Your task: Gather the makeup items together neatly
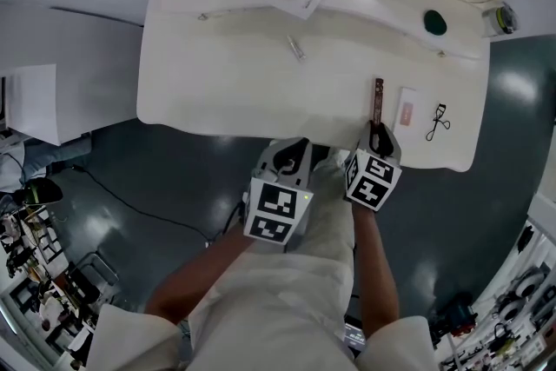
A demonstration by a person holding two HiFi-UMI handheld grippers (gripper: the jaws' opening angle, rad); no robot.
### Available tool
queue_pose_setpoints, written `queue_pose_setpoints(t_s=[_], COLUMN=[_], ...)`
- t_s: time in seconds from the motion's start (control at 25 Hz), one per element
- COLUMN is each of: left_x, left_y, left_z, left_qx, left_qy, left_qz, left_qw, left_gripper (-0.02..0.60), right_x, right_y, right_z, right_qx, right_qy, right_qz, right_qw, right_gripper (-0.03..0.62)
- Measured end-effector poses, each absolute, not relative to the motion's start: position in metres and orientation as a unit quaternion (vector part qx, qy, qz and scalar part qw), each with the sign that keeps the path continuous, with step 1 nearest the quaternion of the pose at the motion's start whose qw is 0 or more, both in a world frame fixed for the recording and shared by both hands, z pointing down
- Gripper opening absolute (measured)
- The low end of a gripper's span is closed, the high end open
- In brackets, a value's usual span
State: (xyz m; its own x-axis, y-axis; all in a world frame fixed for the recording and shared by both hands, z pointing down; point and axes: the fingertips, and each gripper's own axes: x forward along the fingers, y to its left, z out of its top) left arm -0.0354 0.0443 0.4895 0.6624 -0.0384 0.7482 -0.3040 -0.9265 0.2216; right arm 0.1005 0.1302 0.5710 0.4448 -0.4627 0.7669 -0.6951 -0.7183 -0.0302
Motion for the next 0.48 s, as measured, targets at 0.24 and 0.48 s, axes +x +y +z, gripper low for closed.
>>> queue_pose_setpoints(t_s=[0.24, 0.48], left_x=[-0.0371, -0.0393], left_y=[0.0429, 0.0370], left_z=[0.4888, 0.4875], left_qx=[0.896, 0.897], left_qy=[-0.095, -0.099], left_qz=[0.400, 0.398], left_qw=[0.165, 0.166], left_gripper=[0.005, 0.005], right_x=[0.0993, 0.0985], right_y=[0.1344, 0.1365], right_z=[0.5742, 0.5784], right_qx=[0.847, 0.855], right_qy=[-0.316, -0.287], right_qz=[0.401, 0.407], right_qw=[0.149, 0.143], right_gripper=[0.090, 0.091])
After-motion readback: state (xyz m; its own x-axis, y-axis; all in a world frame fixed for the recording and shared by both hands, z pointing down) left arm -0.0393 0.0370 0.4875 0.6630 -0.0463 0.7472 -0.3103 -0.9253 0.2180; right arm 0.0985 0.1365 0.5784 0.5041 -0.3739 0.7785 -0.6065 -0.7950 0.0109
